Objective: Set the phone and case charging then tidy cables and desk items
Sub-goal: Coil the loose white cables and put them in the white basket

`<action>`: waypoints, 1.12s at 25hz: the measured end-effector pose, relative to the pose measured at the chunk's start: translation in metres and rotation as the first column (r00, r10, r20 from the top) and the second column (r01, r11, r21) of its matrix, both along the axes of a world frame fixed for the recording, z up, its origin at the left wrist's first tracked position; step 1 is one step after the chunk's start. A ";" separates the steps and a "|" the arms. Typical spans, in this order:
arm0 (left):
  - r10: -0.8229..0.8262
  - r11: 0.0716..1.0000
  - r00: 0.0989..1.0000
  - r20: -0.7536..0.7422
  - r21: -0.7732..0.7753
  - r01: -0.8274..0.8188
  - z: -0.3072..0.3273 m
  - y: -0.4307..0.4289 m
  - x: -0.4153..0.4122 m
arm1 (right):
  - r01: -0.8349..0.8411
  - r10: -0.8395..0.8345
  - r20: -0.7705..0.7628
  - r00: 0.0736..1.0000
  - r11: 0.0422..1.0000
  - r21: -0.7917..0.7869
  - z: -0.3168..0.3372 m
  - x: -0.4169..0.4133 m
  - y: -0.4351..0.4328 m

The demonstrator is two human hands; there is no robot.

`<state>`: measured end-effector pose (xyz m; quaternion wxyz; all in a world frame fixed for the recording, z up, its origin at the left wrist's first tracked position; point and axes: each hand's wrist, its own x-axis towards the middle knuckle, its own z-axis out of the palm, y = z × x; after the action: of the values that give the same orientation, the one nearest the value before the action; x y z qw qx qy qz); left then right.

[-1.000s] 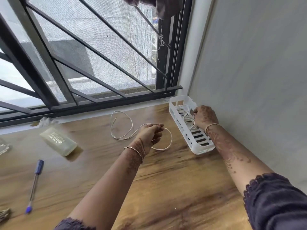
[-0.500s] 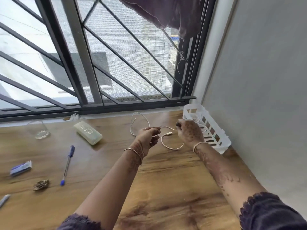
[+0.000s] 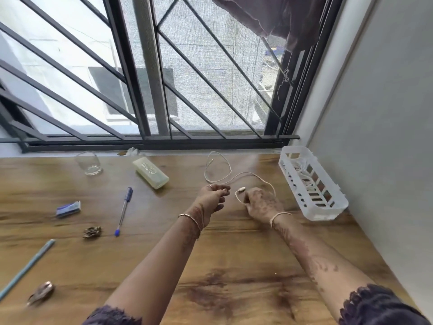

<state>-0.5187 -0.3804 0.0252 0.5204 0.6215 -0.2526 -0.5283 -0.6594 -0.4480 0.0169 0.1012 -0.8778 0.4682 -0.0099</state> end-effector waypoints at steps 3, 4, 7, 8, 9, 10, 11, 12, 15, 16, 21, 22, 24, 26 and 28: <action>-0.049 0.993 0.974 0.220 -0.090 0.071 -0.001 -0.004 0.002 | -0.144 0.137 0.046 0.990 0.958 0.250 0.020 0.004 0.002; -0.061 0.988 0.958 0.280 -0.121 0.098 0.000 -0.005 0.003 | -0.187 0.159 0.117 0.980 0.937 0.294 0.026 0.004 0.003; -0.114 0.974 0.931 0.346 -0.146 0.173 0.003 -0.007 0.008 | -0.241 0.078 0.410 0.909 0.900 0.364 0.051 0.006 0.002; -0.121 0.973 0.929 0.349 -0.141 0.180 0.006 -0.008 0.009 | -0.243 0.049 0.479 0.876 0.904 0.351 0.059 0.006 0.000; -0.110 0.977 0.933 0.342 -0.136 0.165 0.007 -0.008 0.009 | -0.224 0.021 0.525 0.851 0.919 0.326 0.065 0.007 -0.001; -0.085 0.979 0.941 0.327 -0.147 0.140 0.009 -0.008 0.009 | -0.192 -0.011 0.565 0.825 0.935 0.299 0.070 0.007 -0.003; -0.058 0.977 0.954 0.293 -0.179 0.115 0.011 -0.008 0.010 | -0.152 -0.045 0.603 0.796 0.950 0.271 0.072 0.007 -0.005; -0.038 0.970 0.975 0.221 -0.228 0.089 0.013 -0.008 0.010 | -0.112 -0.078 0.638 0.766 0.961 0.251 0.074 0.007 -0.006; -0.050 0.949 0.990 -0.134 -0.316 0.005 0.025 -0.006 0.013 | -0.054 -0.159 0.721 0.674 0.963 0.263 0.069 0.014 -0.010; -0.066 0.942 0.973 -0.223 -0.334 -0.013 0.030 -0.005 0.014 | -0.040 -0.169 0.734 0.658 0.965 0.258 0.065 0.018 -0.010; -0.102 0.892 0.917 -0.386 -0.444 -0.087 0.054 -0.005 0.012 | -0.033 -0.099 0.592 0.800 0.977 0.209 0.042 0.041 0.004; -0.079 0.883 0.919 -0.387 -0.455 -0.115 0.055 -0.006 0.014 | -0.068 -0.096 0.574 0.813 0.964 0.258 0.042 0.043 0.008; -0.032 0.869 0.921 -0.389 -0.466 -0.166 0.056 -0.008 0.020 | -0.185 -0.091 0.586 0.805 0.901 0.393 0.048 0.046 0.014; -0.003 0.870 0.929 -0.370 -0.459 -0.180 0.054 -0.009 0.029 | -0.280 -0.072 0.599 0.797 0.835 0.473 0.058 0.046 0.014; 0.022 0.875 0.935 -0.354 -0.446 -0.189 0.052 -0.011 0.037 | -0.312 -0.033 0.549 0.835 0.793 0.523 0.069 0.046 0.013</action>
<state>-0.4822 -0.3914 0.0772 0.7201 0.3887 -0.2458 -0.5195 -0.6137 -0.4346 0.0862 0.4959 -0.7966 0.3316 -0.0978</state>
